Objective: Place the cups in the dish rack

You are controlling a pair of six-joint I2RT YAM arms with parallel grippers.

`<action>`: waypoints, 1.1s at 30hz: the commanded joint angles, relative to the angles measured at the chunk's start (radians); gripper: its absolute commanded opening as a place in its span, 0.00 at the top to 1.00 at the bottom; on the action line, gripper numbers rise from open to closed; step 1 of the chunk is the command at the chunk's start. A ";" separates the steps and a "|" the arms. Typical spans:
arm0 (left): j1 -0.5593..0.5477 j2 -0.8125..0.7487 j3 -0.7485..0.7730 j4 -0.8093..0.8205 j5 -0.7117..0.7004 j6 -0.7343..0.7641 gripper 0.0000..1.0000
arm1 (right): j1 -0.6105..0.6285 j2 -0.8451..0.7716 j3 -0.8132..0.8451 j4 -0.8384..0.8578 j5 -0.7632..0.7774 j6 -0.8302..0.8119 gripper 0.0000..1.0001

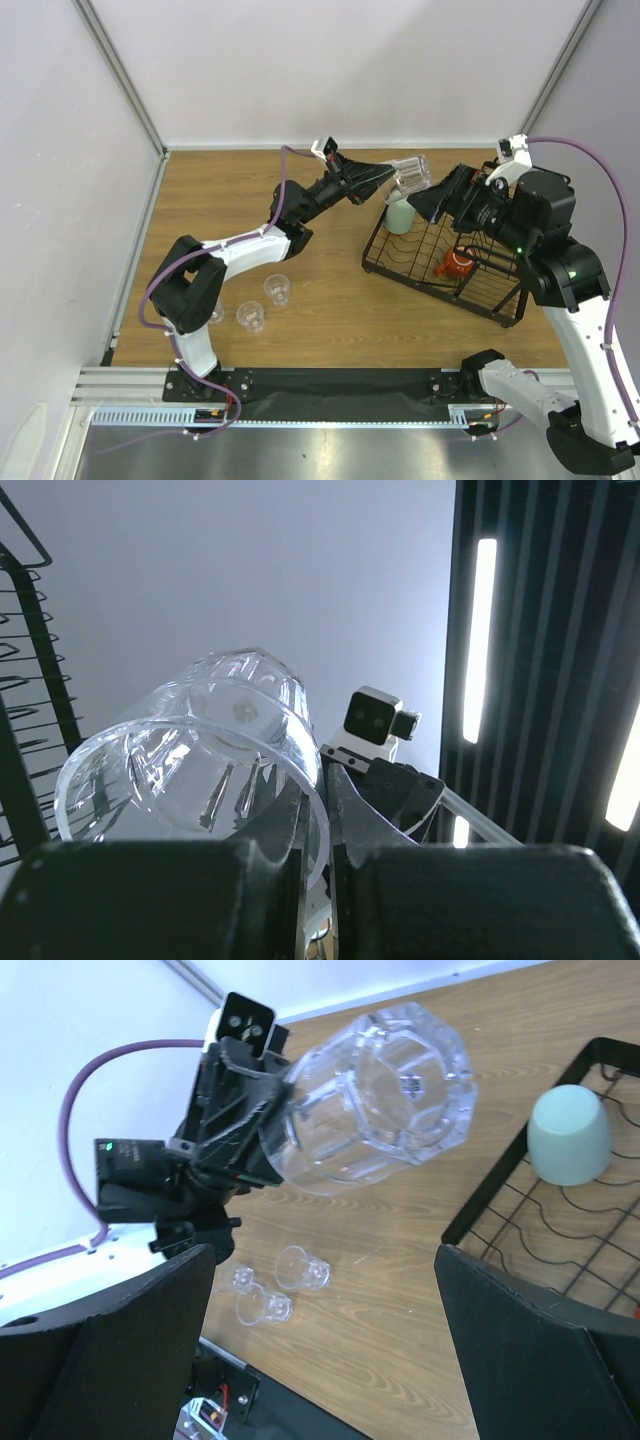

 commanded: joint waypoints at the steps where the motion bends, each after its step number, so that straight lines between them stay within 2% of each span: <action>1: -0.023 -0.024 0.055 0.430 -0.051 -0.048 1.00 | -0.006 -0.013 0.050 0.017 0.058 -0.021 0.00; 5: -0.036 -0.015 0.058 0.470 -0.063 -0.066 1.00 | -0.020 -0.004 0.071 0.009 0.041 -0.041 0.00; 11: -0.046 -0.013 0.026 0.516 -0.097 -0.105 1.00 | -0.069 0.046 0.119 0.009 -0.103 -0.033 0.00; 18: -0.047 -0.024 0.016 0.534 -0.098 -0.123 1.00 | -0.208 0.105 0.138 -0.014 -0.262 -0.013 0.00; 27: -0.052 -0.050 0.009 0.553 -0.120 -0.146 1.00 | -0.212 0.180 0.155 0.023 -0.354 0.028 0.00; 33: -0.058 -0.073 -0.014 0.568 -0.134 -0.163 1.00 | -0.218 0.206 0.174 0.032 -0.347 0.027 0.00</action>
